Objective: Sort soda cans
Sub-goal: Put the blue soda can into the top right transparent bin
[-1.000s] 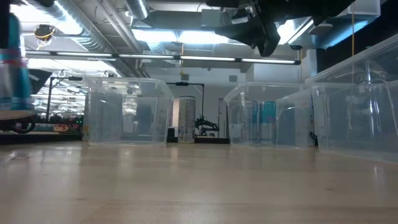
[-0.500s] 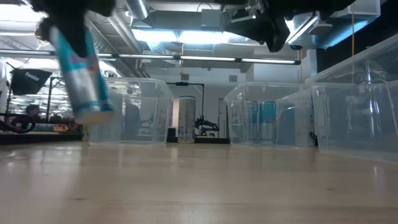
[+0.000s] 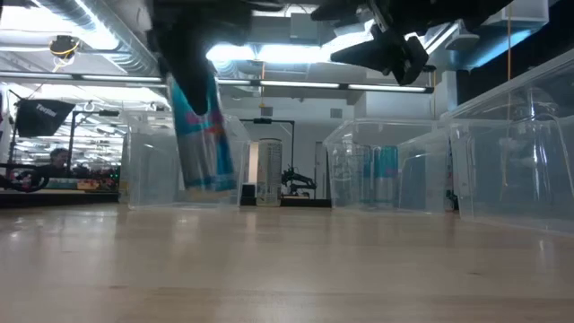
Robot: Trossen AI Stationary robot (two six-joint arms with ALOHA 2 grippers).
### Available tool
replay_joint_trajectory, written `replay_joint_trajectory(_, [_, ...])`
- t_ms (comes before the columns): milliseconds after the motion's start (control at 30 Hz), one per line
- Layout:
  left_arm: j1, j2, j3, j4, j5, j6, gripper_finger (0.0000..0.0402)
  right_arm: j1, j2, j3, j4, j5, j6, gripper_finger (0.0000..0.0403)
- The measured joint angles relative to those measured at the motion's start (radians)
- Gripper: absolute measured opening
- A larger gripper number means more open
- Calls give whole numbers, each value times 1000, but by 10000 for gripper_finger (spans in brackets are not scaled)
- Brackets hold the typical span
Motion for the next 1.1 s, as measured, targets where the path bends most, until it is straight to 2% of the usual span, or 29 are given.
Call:
replay_joint_trajectory(167, [34,88,56,-8,89,90,232,0,0,0,-32,0,20,340])
replay_joint_trajectory(367, [43,110,70,-8,91,120,239,0,0,0,-41,0,22,340])
replay_joint_trajectory(667, [43,110,69,1,97,150,295,0,0,0,-46,0,22,340])
replay_joint_trajectory(833, [43,110,101,-19,98,154,310,0,0,0,-45,0,22,340])
replay_joint_trajectory(967, [35,110,161,-117,81,151,310,0,0,0,-45,0,22,340])
replay_joint_trajectory(1100, [6,75,190,-229,9,121,310,0,0,0,-46,0,22,340])
